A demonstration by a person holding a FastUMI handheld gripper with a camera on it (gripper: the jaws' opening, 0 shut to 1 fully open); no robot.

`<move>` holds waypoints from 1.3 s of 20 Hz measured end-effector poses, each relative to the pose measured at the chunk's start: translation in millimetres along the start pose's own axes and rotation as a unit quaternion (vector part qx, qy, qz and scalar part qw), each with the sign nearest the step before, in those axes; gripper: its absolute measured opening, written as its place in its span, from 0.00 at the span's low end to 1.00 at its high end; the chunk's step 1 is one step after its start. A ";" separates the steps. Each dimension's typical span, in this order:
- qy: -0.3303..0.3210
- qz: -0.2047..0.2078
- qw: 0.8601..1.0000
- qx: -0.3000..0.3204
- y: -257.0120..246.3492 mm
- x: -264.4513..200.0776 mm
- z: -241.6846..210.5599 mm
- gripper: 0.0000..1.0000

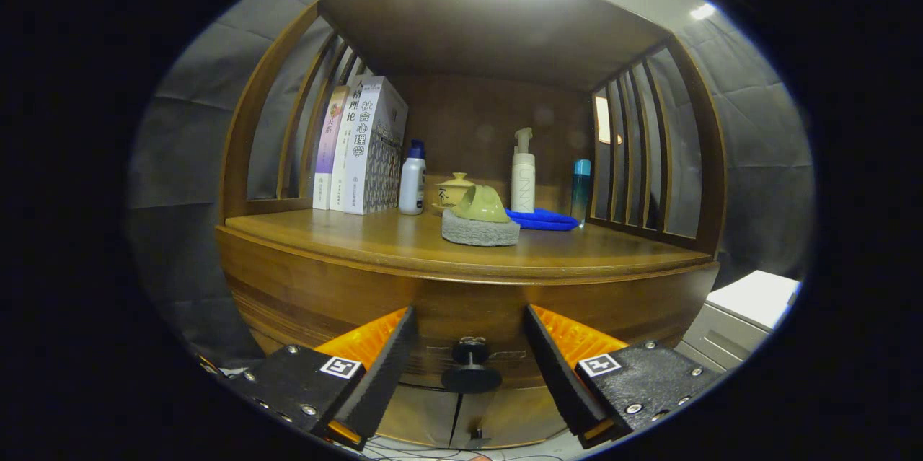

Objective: Pull open the drawer, take out the items inside it, and place them on the countertop above the cabinet.

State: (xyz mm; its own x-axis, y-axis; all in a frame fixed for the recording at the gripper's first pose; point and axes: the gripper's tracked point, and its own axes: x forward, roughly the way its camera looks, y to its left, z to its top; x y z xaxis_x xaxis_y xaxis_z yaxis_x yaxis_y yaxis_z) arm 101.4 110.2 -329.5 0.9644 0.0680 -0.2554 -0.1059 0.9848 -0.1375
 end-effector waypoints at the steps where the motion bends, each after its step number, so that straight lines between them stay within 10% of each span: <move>1: -0.002 0.009 1.000 -0.009 -1.5 -2.1 8.2 0.94; 11: -0.106 0.031 0.993 0.049 -73.0 -106.8 241.6 0.95; 26: -0.135 0.043 0.982 0.128 -27.7 -269.7 308.5 0.94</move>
State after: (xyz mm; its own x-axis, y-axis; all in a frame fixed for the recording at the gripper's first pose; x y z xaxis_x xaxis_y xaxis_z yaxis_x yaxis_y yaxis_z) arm -81.1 113.8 38.5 0.9873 0.1586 0.0114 -0.1588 0.9791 0.1270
